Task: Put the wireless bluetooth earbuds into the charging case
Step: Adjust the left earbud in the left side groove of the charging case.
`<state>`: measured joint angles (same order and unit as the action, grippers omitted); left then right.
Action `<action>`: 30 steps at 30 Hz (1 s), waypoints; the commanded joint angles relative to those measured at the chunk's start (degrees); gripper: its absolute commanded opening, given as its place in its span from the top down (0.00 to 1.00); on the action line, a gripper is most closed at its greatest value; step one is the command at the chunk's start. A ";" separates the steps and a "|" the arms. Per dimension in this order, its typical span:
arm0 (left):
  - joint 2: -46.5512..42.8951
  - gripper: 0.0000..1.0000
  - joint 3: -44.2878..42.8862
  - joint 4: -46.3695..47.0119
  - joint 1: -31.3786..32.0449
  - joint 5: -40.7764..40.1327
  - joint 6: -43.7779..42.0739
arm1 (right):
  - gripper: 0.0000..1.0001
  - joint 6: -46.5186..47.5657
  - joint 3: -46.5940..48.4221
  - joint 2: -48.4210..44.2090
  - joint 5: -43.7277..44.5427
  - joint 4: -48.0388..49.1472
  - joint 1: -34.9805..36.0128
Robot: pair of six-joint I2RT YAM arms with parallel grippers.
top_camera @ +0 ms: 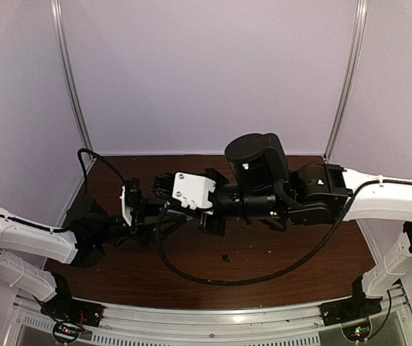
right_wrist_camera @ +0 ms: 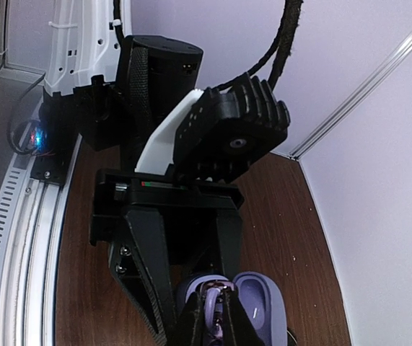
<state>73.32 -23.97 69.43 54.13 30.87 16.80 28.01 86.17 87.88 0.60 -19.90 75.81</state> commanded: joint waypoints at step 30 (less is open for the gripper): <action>-4.31 1.00 -2.87 -1.60 0.45 4.66 -5.37 | 1.00 -7.12 -0.57 -0.68 -10.81 -2.00 -3.29</action>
<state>70.70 -24.05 65.25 54.22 33.32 13.10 22.72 86.21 87.77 -8.56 -19.94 73.19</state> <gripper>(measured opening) 0.282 0.018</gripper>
